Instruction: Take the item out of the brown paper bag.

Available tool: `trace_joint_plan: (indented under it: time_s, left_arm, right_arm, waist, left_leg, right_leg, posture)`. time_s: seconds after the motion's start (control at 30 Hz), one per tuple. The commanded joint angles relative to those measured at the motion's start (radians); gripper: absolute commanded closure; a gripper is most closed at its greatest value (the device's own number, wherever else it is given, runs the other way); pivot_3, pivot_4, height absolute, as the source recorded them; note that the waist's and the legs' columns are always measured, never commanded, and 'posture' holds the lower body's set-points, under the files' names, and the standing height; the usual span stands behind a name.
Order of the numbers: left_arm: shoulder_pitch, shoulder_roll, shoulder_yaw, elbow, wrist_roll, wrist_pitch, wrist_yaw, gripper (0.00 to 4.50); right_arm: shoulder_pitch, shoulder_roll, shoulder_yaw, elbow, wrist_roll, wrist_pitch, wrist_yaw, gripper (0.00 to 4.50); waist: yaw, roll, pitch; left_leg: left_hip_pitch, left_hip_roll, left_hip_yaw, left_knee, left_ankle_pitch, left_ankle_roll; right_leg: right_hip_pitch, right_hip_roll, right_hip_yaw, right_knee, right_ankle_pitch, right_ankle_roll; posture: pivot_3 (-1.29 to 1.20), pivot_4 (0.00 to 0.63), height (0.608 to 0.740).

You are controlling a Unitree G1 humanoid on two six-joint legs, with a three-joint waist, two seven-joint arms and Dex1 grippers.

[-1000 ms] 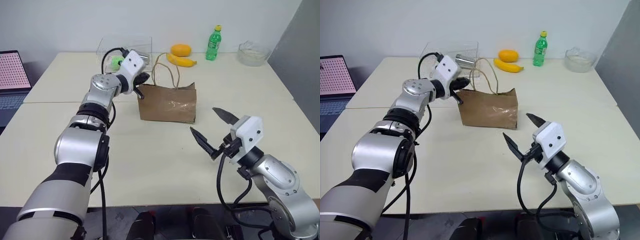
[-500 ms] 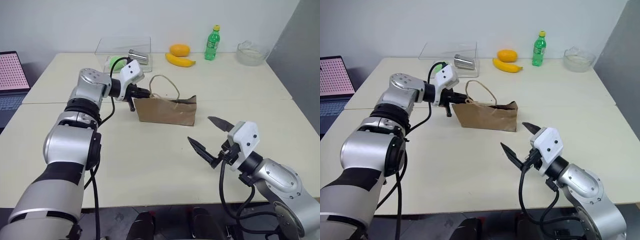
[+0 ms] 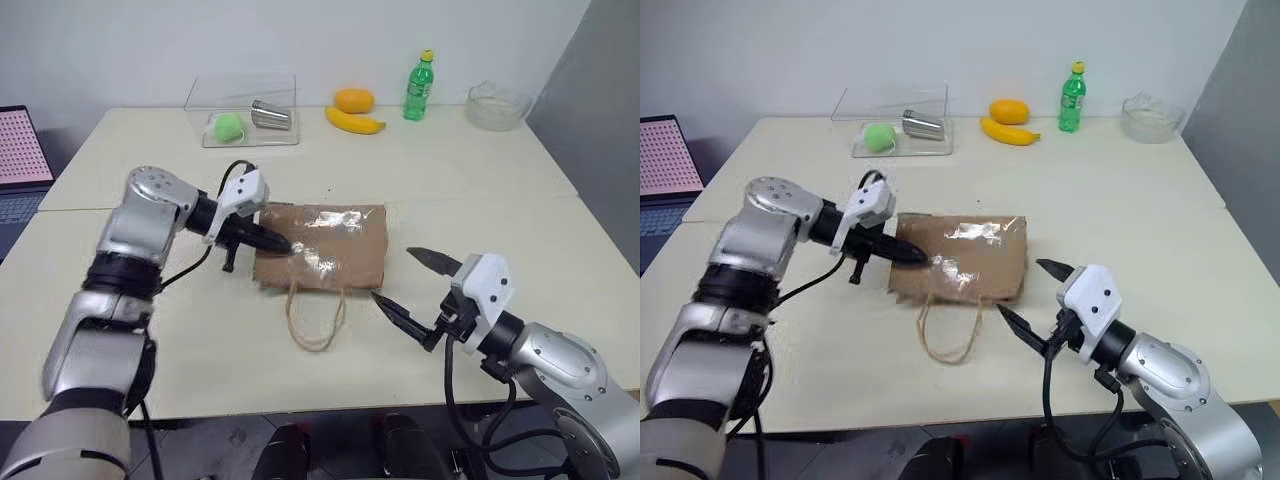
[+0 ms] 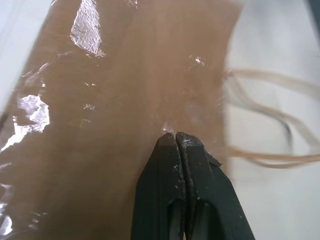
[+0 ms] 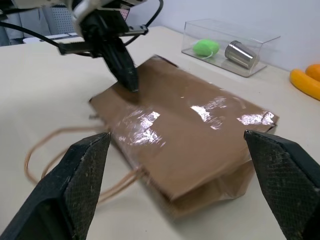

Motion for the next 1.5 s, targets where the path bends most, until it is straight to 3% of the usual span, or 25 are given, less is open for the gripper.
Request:
trace_joint_plan:
  time_s: [0.03, 0.2, 0.3, 0.43, 0.6, 0.67, 0.8, 0.9, 1.13, 1.5]
  left_arm:
    - [0.045, 0.028, 0.038, -0.163, -0.063, 0.053, 0.009, 4.48]
    - [0.111, 0.025, 0.14, -0.336, -0.157, 0.088, 0.109, 4.48]
    - [0.232, 0.065, 0.173, -0.456, -0.176, -0.004, 0.109, 3.92]
    - [0.386, 0.068, 0.237, -0.57, -0.247, -0.065, 0.132, 2.69]
    - [0.555, 0.074, 0.288, -0.564, -0.256, -0.301, 0.093, 1.15]
    - [0.597, 0.083, 0.29, -0.527, -0.24, -0.405, 0.069, 1.15]
    - [0.624, 0.071, 0.257, -0.328, -0.154, -0.826, 0.01, 1.15]
    - [0.601, 0.027, 0.22, -0.224, -0.117, -0.976, 0.043, 1.15]
    - [0.544, -0.054, 0.148, -0.089, -0.044, -1.127, 0.157, 1.15]
    - [0.496, -0.082, 0.073, 0.007, -0.017, -1.157, 0.265, 1.15]
  right_arm:
    - [0.005, -0.005, 0.008, -0.024, 0.01, -0.025, 0.004, 0.0]
    - [0.027, -0.022, 0.016, -0.024, -0.002, -0.053, 0.019, 0.0]
    - [0.048, -0.043, 0.025, -0.022, 0.005, -0.09, 0.056, 0.0]
    - [0.065, -0.079, 0.028, -0.029, 0.047, -0.065, 0.094, 0.0]
    - [0.093, -0.135, 0.026, -0.044, 0.103, -0.023, 0.136, 0.0]
    - [0.104, -0.156, 0.025, -0.047, 0.119, -0.013, 0.147, 0.0]
    - [0.13, -0.186, 0.022, -0.055, 0.139, 0.006, 0.154, 0.0]
    - [0.136, -0.196, 0.027, -0.062, 0.148, 0.018, 0.144, 0.0]
    - [0.139, -0.204, 0.025, -0.076, 0.161, 0.04, 0.132, 0.0]
    - [0.126, -0.225, 0.027, -0.085, 0.178, 0.063, 0.119, 0.0]
  waist:
    - [0.001, 0.0, 0.0]
    - [0.002, 0.0, 0.0]
    - [-0.002, 0.0, 0.0]
    - [0.001, 0.0, 0.0]
    - [0.007, 0.0, 0.0]
    - [0.008, 0.0, -0.001]
    - [0.012, 0.0, -0.001]
    - [0.018, 0.0, -0.001]
    - [0.026, -0.001, -0.001]
    - [0.024, -0.001, -0.002]
  left_leg:
    - [0.0, 0.0, 0.0, 0.0, 0.0, 0.0]
    - [0.0, 0.0, 0.0, 0.001, 0.0, 0.0]
    - [0.001, 0.0, 0.001, 0.0, 0.0, 0.0]
    - [0.002, 0.001, 0.002, 0.0, 0.0, 0.0]
    - [0.002, 0.001, 0.002, 0.0, 0.0, 0.0]
    - [0.002, 0.001, 0.002, 0.0, 0.0, 0.0]
    - [0.002, 0.001, 0.002, 0.0, 0.0, 0.0]
    - [0.002, 0.001, 0.002, 0.0, 0.0, 0.0]
    - [0.001, 0.0, 0.002, 0.0, 0.0, 0.0]
    - [0.002, 0.0, 0.002, 0.0, 0.0, 0.0]
  right_leg:
    - [0.0, 0.0, 0.0, 0.0, 0.0, 0.0]
    - [0.0, 0.0, 0.0, 0.0, 0.0, 0.0]
    - [0.0, 0.0, 0.0, 0.0, 0.0, 0.0]
    - [0.0, 0.0, 0.001, 0.0, 0.0, 0.0]
    - [0.002, 0.0, 0.001, -0.001, 0.0, 0.0]
    - [0.001, 0.0, 0.001, -0.001, 0.0, -0.001]
    - [0.002, 0.0, 0.001, -0.001, 0.0, -0.001]
    - [0.002, -0.001, 0.001, -0.003, 0.0, -0.001]
    - [0.002, 0.0, 0.0, -0.003, 0.0, -0.001]
    - [0.002, 0.0, 0.0, -0.002, 0.0, -0.001]
  posture:
    - [0.0, 0.15, 0.74]
    - [0.0, 0.15, 0.74]
    - [0.0, 0.15, 0.74]
    - [0.0, 0.15, 0.74]
    - [0.0, 0.15, 0.74]
    - [0.0, 0.15, 0.74]
    - [0.0, 0.15, 0.74]
    - [0.0, 0.15, 0.74]
    - [0.0, 0.15, 0.74]
    - [0.0, 0.15, 0.74]
